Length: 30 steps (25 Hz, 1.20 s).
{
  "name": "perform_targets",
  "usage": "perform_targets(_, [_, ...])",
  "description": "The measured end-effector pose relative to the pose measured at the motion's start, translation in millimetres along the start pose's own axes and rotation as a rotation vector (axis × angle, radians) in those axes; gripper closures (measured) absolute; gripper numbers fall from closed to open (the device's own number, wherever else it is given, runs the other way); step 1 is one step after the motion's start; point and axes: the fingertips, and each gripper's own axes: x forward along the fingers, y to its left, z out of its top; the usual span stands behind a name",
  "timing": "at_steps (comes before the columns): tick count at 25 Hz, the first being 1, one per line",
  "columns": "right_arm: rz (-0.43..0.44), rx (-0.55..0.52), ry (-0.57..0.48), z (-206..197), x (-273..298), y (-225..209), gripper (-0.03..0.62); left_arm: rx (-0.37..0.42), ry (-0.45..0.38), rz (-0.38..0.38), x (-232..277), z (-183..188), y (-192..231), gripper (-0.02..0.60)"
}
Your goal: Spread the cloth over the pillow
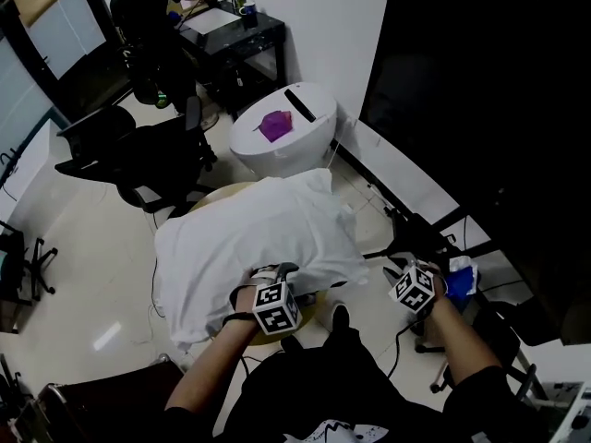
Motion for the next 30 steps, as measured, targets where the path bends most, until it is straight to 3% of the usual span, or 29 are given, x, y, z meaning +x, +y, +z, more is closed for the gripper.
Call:
perform_targets(6, [-0.081,0.004,-0.110,72,-24,-48,0.471,-0.027,-0.046,0.078,-37,-1,13,0.273])
perform_targets(13, [-0.044,-0.034,-0.229,162,2,-110,0.468,-0.082,-0.023,0.103,-33,-7,34,0.273])
perform_targets(22, [0.107,-0.214,-0.223,223,89,-162,0.444,-0.203,0.033,0.086,-10,-11,62,0.273])
perform_targets(30, [0.337,-0.304,-0.205,240,158,-147,0.444,-0.305,0.034,0.121,1,1,100,0.273])
